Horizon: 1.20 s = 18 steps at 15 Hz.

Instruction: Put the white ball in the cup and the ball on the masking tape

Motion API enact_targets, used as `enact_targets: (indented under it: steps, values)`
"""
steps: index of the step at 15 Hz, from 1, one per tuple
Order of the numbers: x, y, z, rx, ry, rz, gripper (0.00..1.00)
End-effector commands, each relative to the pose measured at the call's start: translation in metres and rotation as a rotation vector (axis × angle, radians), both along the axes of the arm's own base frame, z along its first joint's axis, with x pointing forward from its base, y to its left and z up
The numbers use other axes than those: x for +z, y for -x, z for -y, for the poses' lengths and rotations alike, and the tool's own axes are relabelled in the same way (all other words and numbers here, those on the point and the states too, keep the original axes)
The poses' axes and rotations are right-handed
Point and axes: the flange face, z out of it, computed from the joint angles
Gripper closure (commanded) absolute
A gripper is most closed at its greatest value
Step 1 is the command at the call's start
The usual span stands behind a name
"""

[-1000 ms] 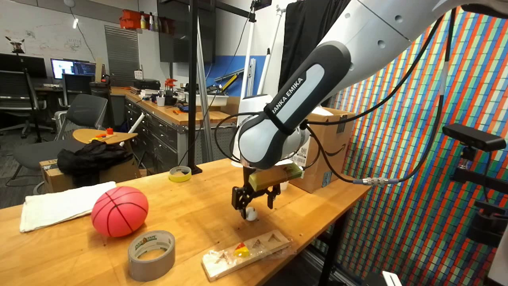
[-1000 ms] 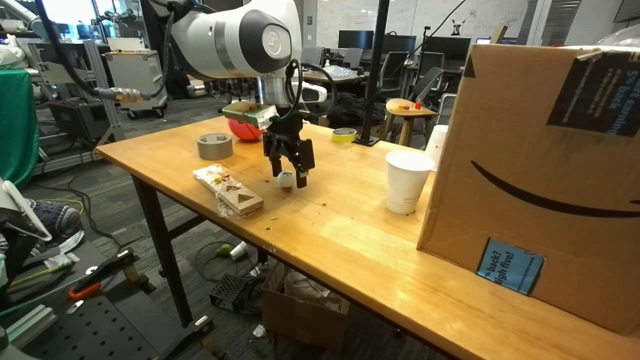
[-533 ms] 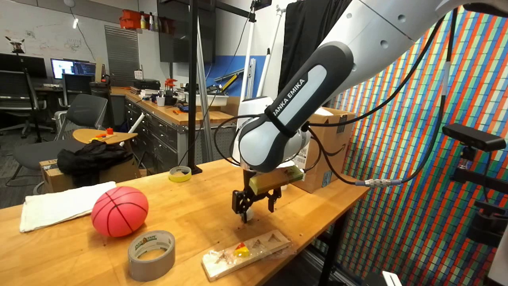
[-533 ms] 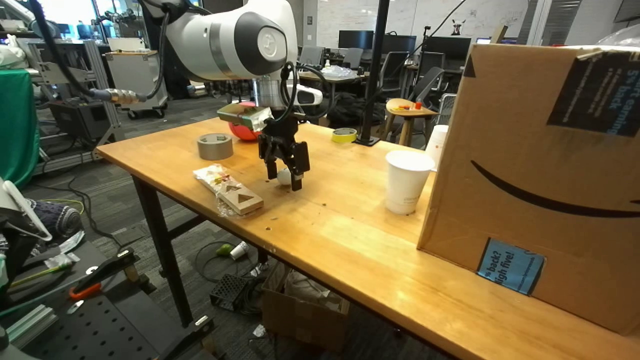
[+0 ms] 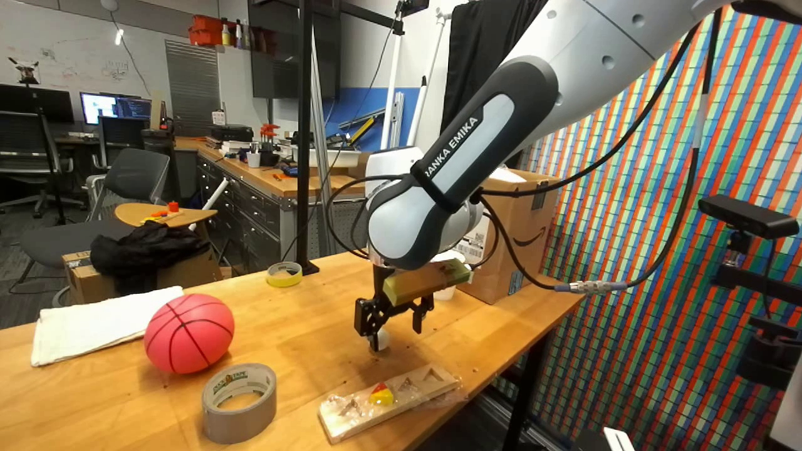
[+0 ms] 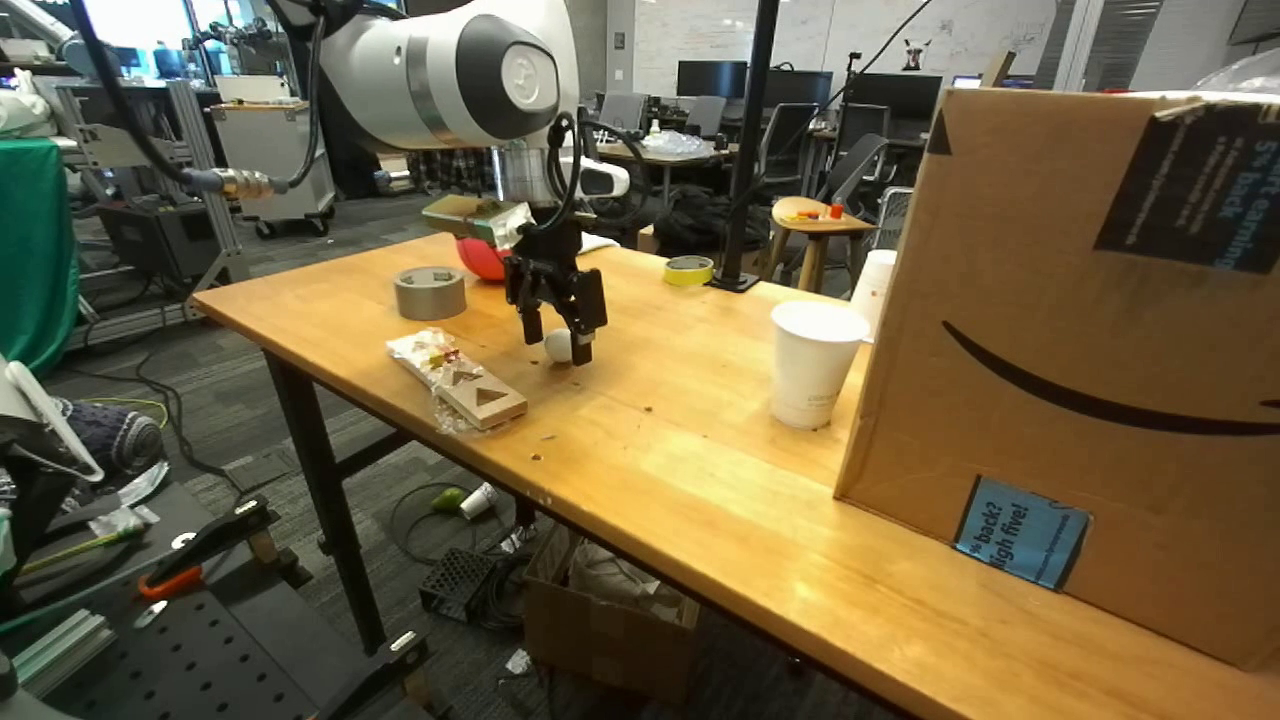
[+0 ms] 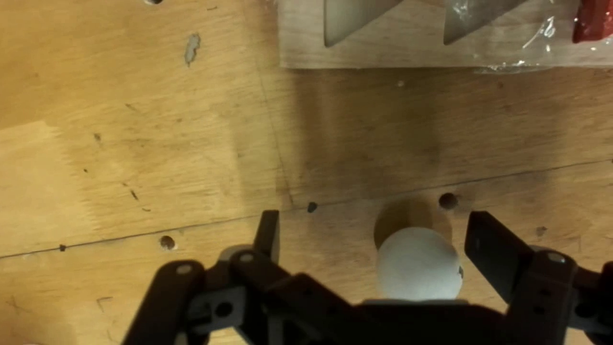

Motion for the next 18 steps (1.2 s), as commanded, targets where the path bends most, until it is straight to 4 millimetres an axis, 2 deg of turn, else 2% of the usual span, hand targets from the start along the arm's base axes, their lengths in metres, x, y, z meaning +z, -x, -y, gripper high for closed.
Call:
enact_targets:
  steps: [1,9,18]
  values:
    - [0.013,-0.002,-0.015,0.011,-0.012,0.01,0.0]
    - [0.017,-0.013,-0.037,0.029,-0.044,0.026,0.0]
    - [0.013,-0.026,-0.021,0.005,-0.03,0.032,0.0]
